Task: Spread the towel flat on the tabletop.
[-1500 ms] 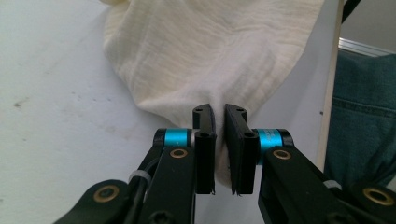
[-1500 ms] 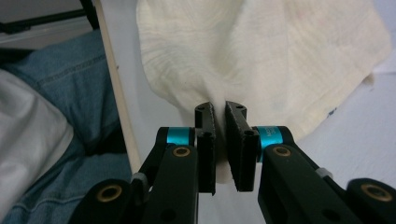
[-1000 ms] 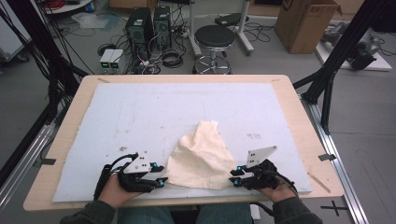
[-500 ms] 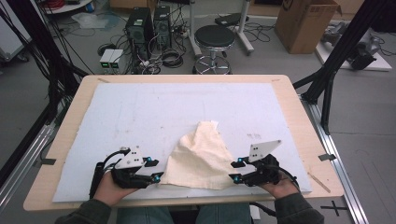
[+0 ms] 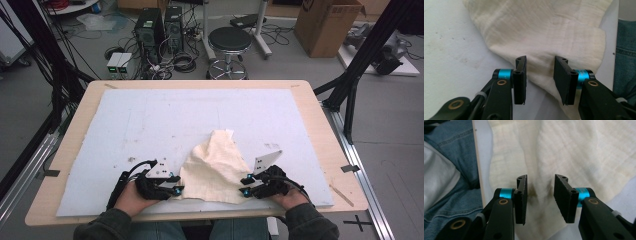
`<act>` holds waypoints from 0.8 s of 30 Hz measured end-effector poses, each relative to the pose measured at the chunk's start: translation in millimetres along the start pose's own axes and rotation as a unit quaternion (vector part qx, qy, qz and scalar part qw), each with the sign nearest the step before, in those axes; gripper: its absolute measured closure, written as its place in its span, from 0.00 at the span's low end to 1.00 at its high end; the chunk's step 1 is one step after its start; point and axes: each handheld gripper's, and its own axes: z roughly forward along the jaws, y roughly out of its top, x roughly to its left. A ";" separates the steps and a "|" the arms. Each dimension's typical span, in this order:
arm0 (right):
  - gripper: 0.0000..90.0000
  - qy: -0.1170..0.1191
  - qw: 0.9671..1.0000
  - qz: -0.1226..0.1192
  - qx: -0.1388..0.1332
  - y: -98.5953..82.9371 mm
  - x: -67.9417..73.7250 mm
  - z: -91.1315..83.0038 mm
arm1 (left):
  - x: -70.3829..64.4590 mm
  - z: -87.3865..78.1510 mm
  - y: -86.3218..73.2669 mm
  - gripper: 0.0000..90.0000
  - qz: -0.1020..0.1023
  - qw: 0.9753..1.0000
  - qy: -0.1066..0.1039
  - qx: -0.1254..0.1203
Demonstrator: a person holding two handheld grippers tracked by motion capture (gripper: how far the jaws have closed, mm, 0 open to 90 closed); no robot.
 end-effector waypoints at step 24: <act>0.97 -0.018 0.999 -0.018 -0.019 1.5 12.7 -25.4 | -9.2 -29.5 4.1 0.95 0.032 0.999 0.028 -0.031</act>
